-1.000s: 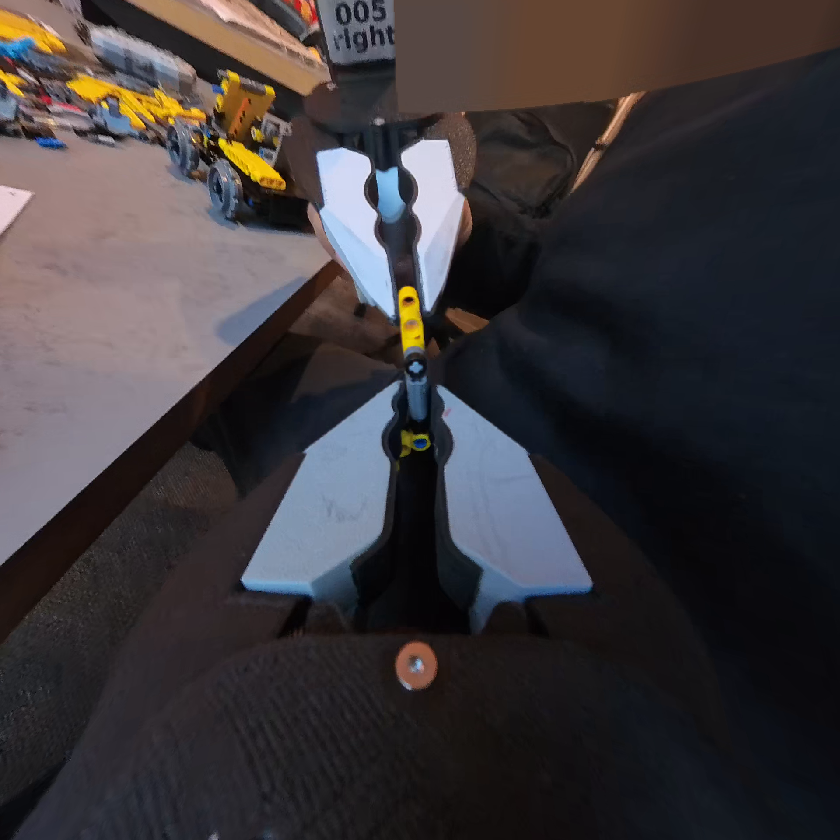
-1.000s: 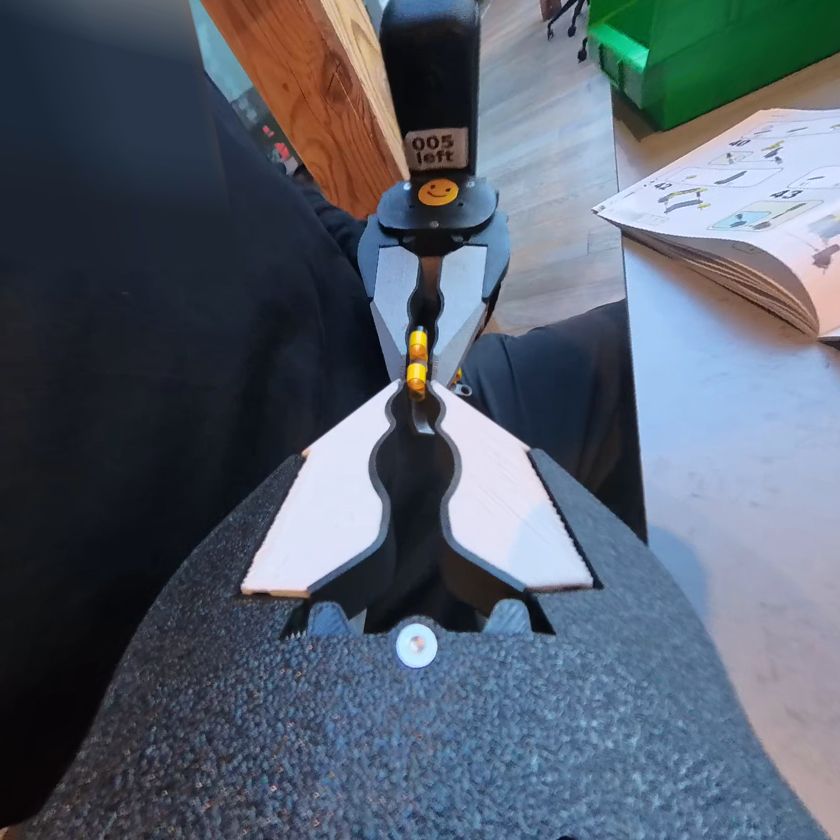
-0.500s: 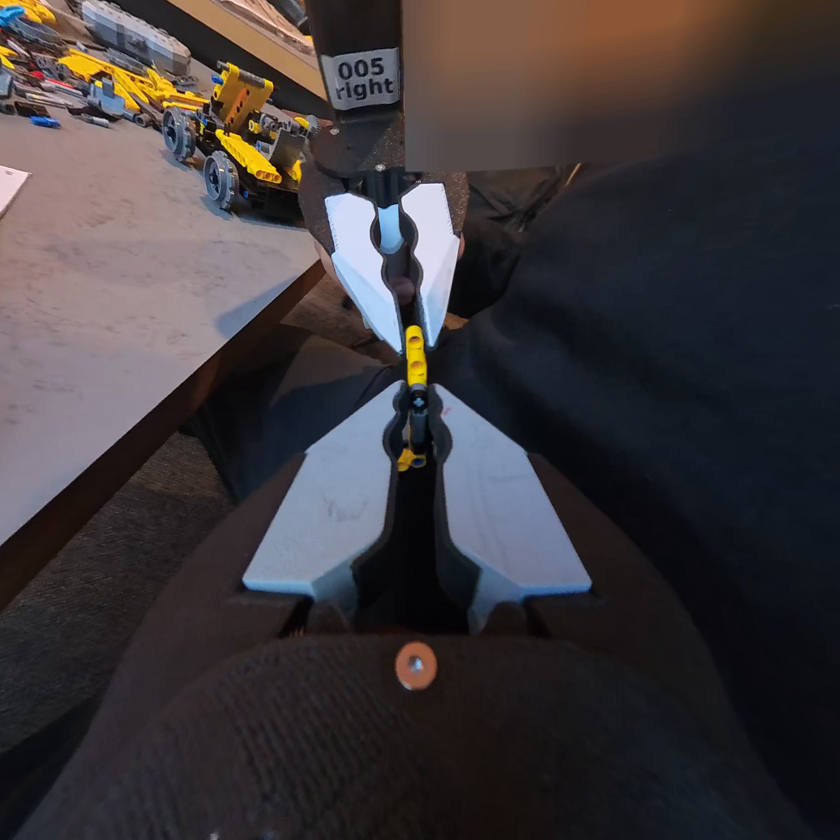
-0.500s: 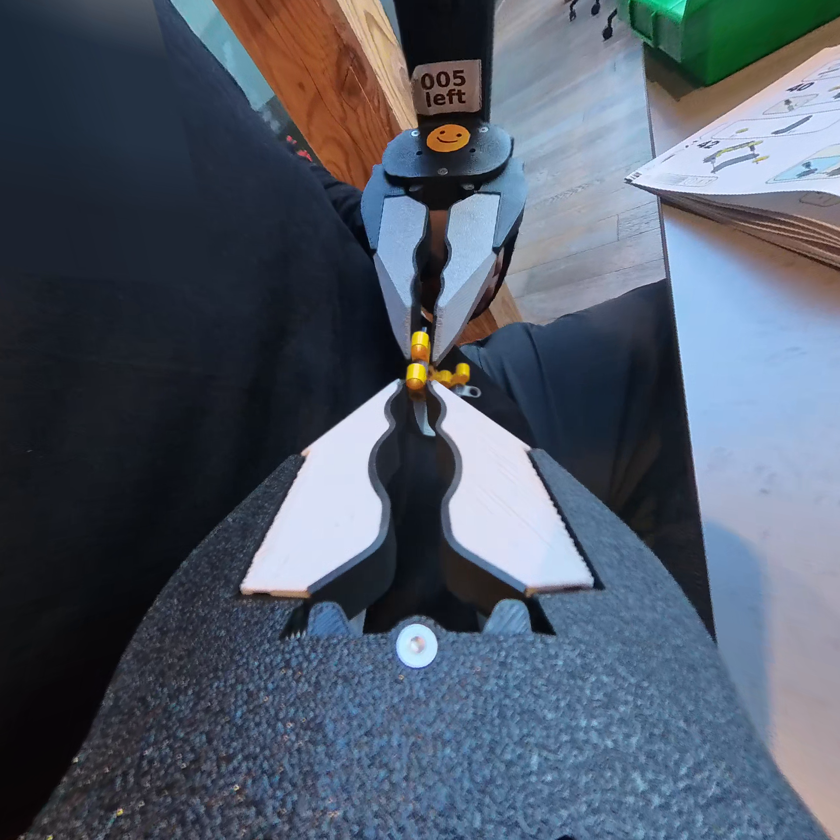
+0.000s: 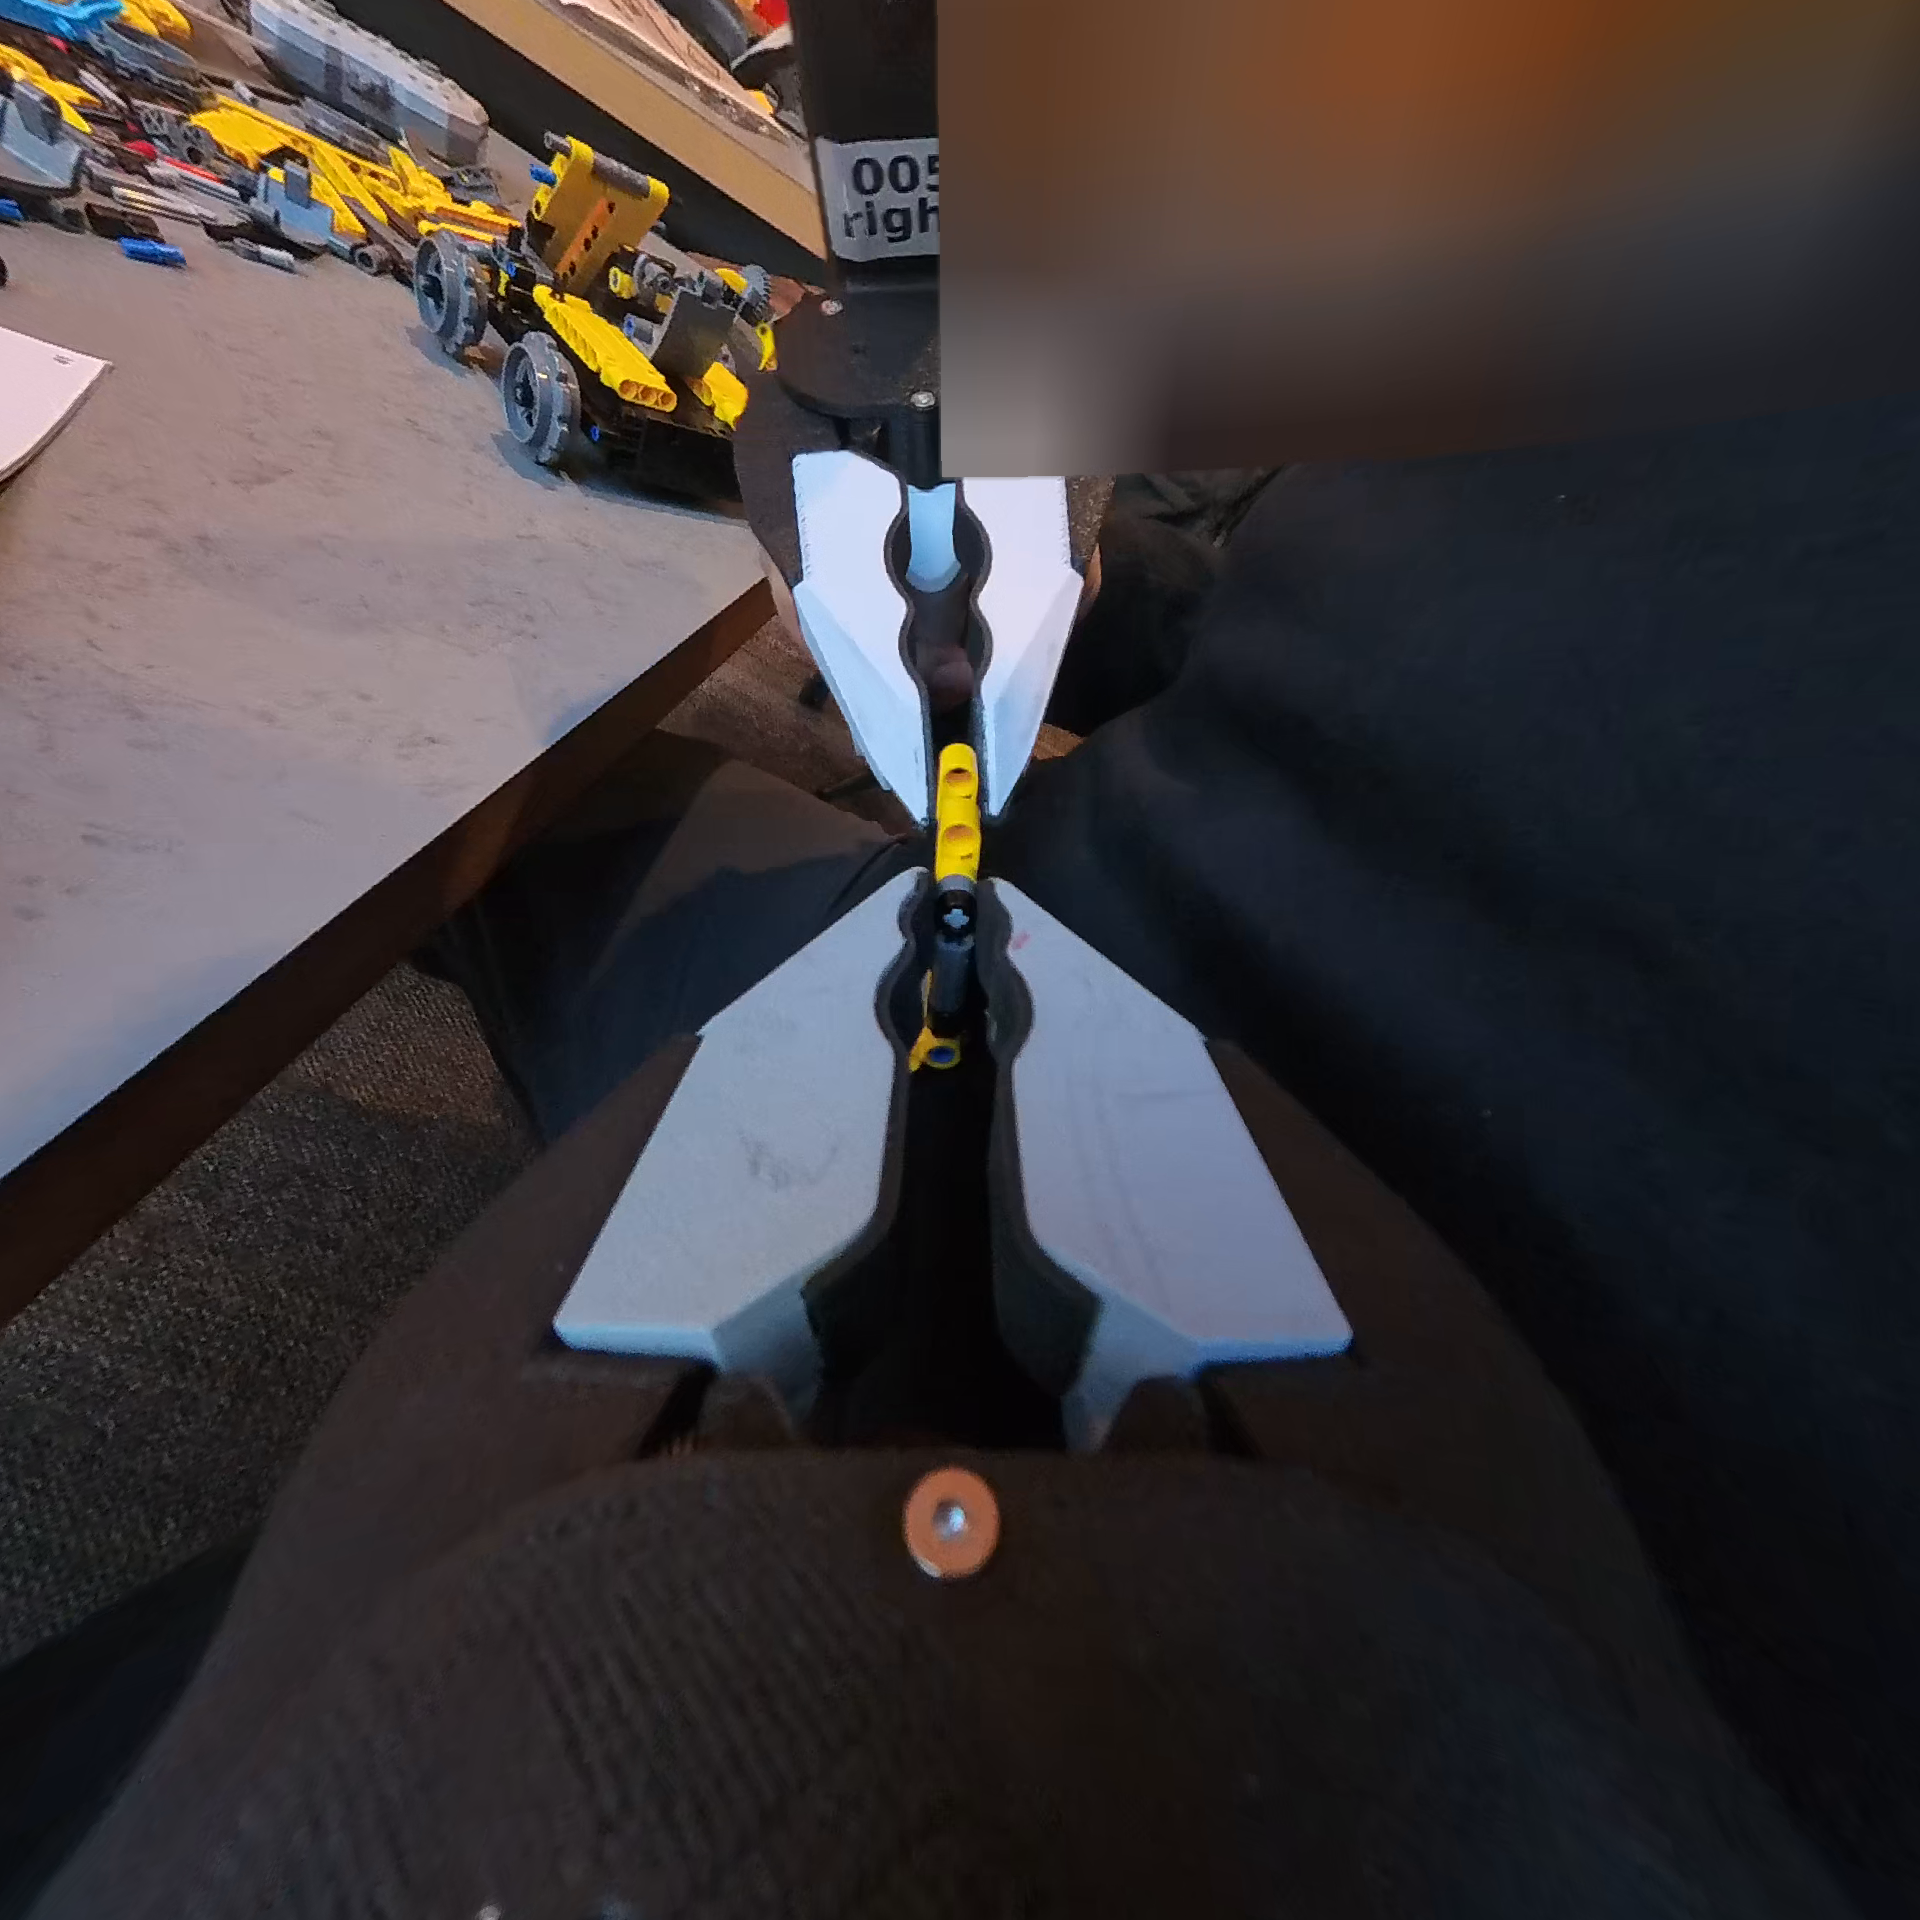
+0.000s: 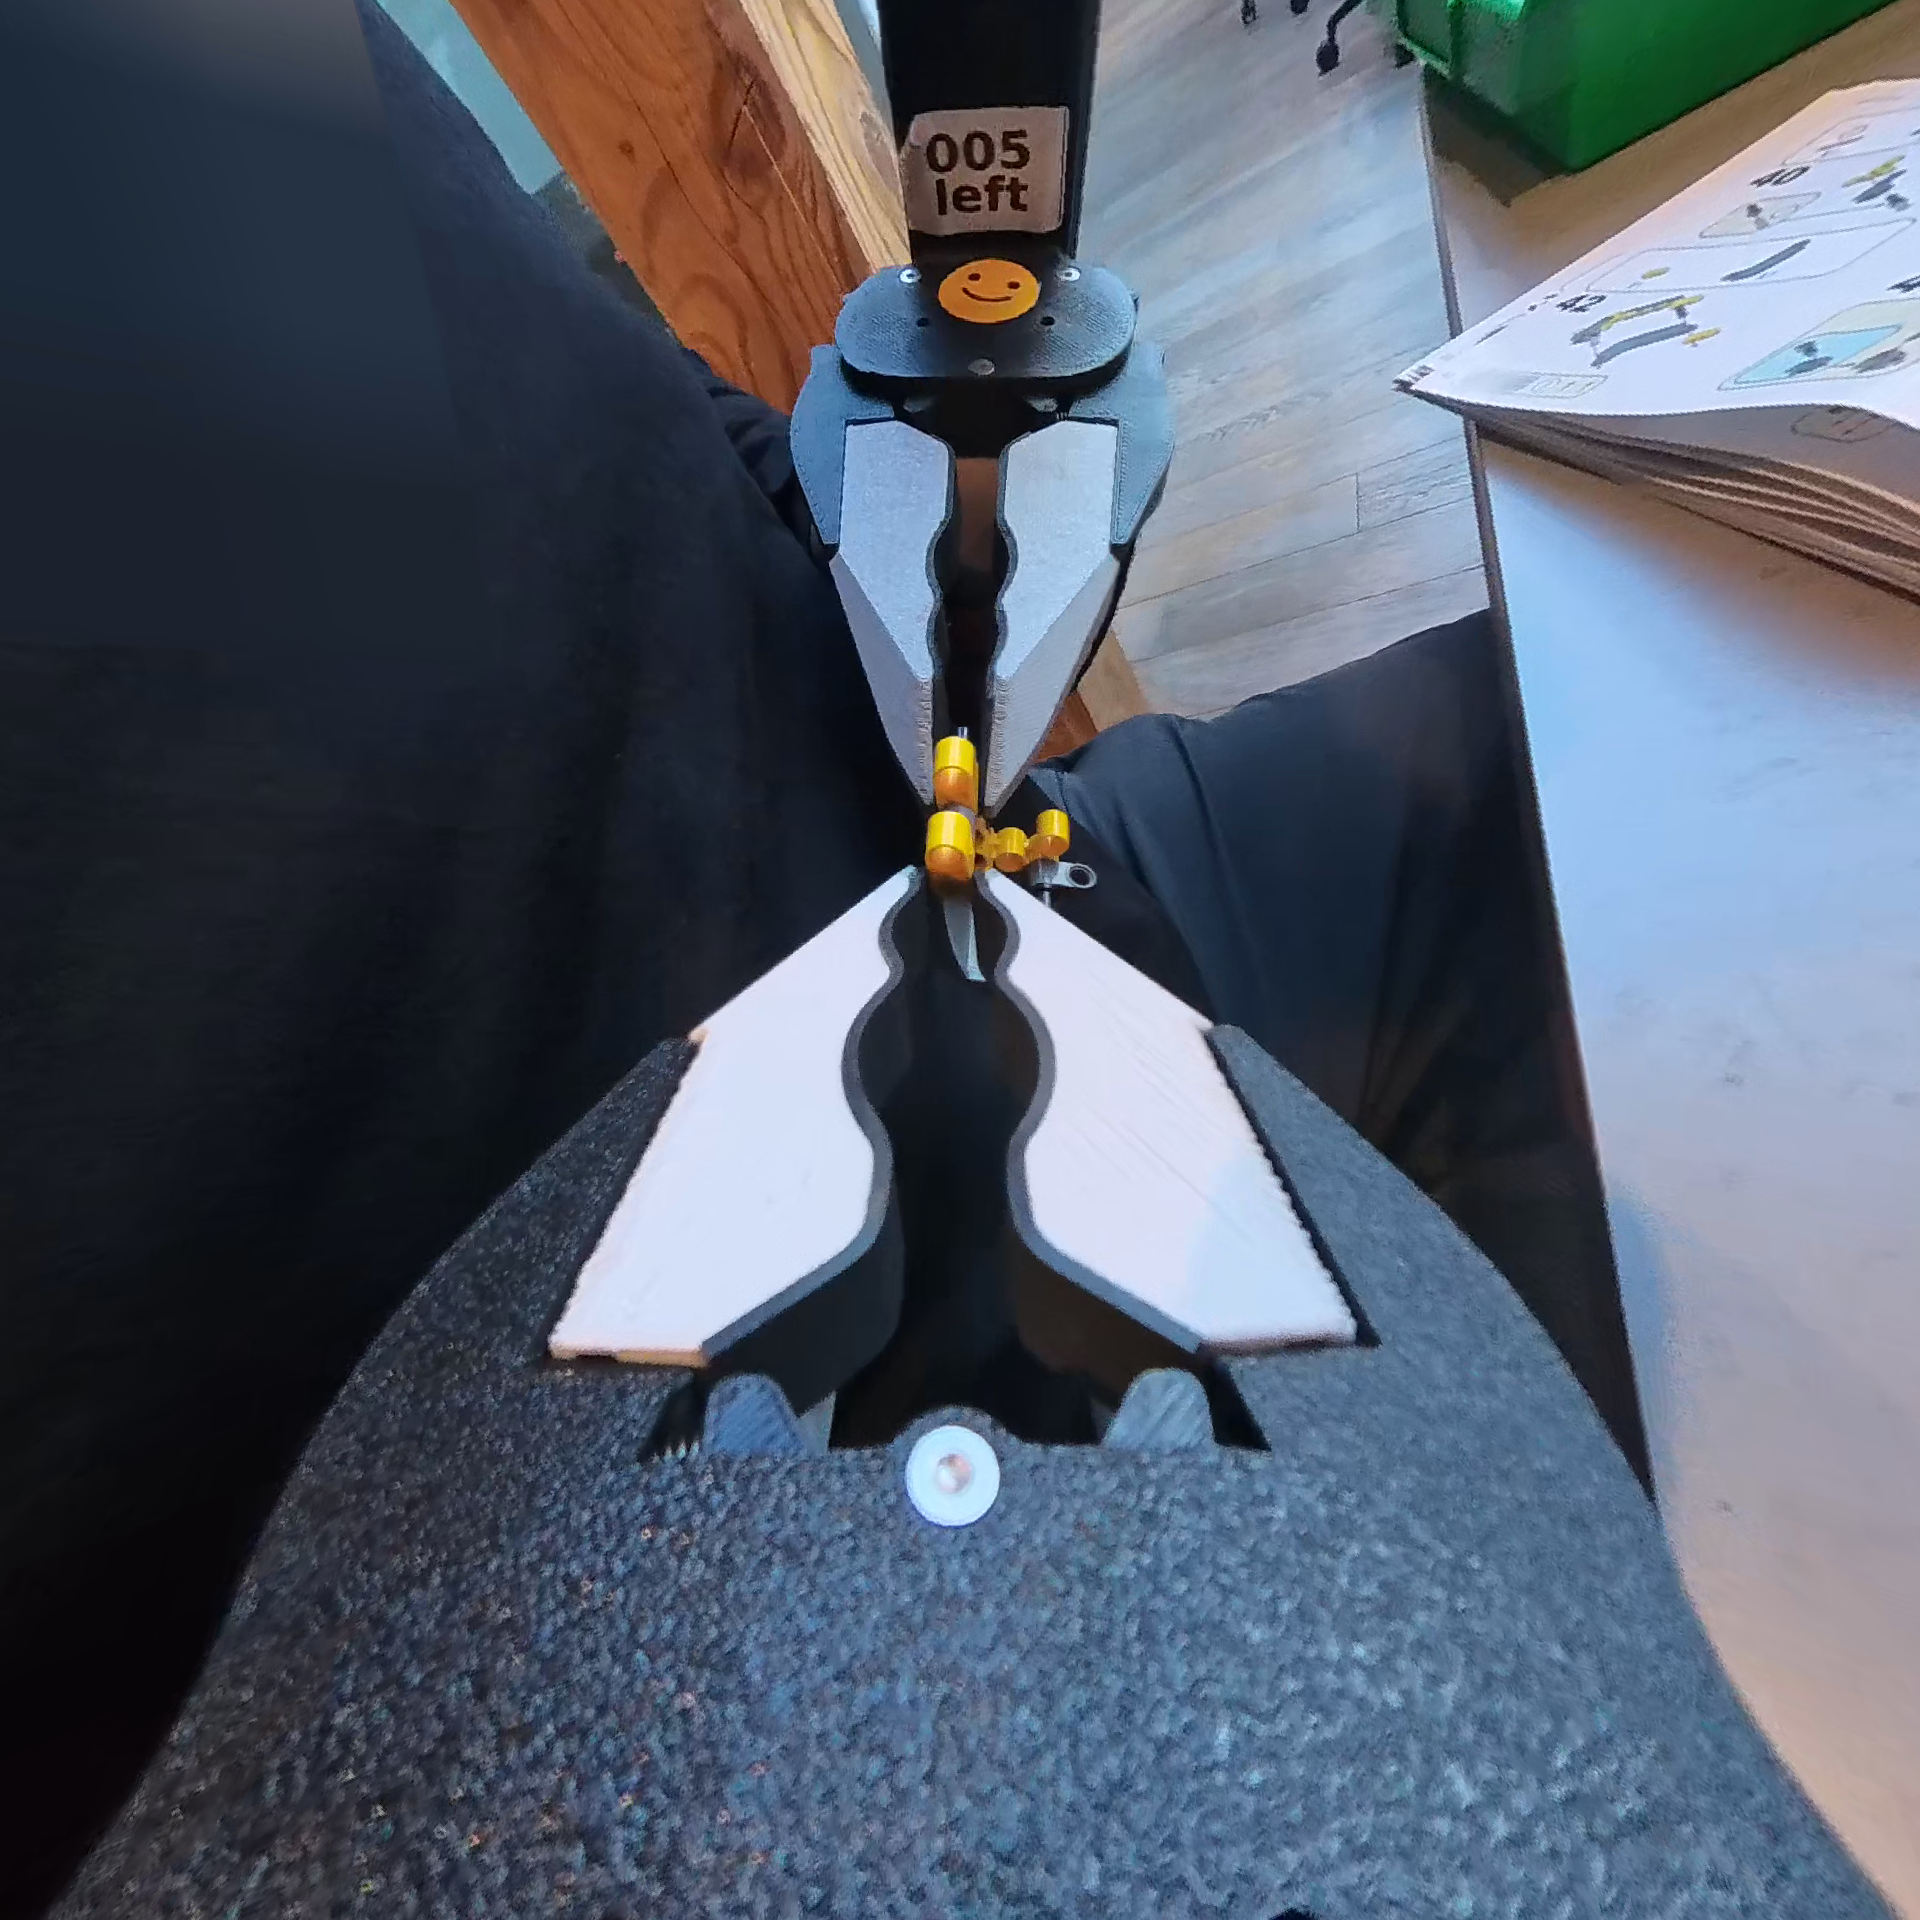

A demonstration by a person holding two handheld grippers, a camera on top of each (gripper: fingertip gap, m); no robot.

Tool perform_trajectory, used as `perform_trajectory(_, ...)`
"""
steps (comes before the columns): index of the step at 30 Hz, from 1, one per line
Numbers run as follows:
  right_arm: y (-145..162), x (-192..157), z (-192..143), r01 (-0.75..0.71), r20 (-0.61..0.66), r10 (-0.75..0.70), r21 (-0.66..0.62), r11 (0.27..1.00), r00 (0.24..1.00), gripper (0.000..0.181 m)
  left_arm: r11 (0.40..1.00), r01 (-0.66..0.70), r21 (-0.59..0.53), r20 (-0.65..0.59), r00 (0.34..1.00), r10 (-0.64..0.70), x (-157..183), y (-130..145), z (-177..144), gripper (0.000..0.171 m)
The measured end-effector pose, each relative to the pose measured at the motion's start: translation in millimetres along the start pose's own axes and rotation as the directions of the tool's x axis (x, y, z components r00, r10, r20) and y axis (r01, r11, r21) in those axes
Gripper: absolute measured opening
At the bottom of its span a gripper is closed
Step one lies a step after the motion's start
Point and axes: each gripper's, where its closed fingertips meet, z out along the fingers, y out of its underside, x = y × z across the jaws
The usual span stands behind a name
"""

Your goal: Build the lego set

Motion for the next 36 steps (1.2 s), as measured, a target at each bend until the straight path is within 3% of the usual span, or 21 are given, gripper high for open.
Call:
perform_trajectory(11,1,8,-1,0.016,-0.034,-0.017,-0.023,1.000,0.999,0.006,1.000,0.010,-0.013,0.018,1.000,-0.009,-8,1,1,0.006)
perform_trajectory(28,12,5,7,-0.019,0.039,0.022,-0.064,0.998,0.999,0.004,0.994,0.051,-0.098,-0.034,0.998,-0.055,-5,13,5,0.006)
perform_trajectory(33,9,11,7,-0.066,0.040,0.068,-0.028,0.997,0.997,0.005,0.995,0.087,-0.057,-0.020,0.996,-0.089,-10,11,4,0.006)
perform_trajectory(36,-15,18,-1,-0.138,0.072,0.132,0.085,0.987,0.989,0.013,0.990,0.125,0.063,-0.011,0.992,-0.125,-21,-13,3,0.006)
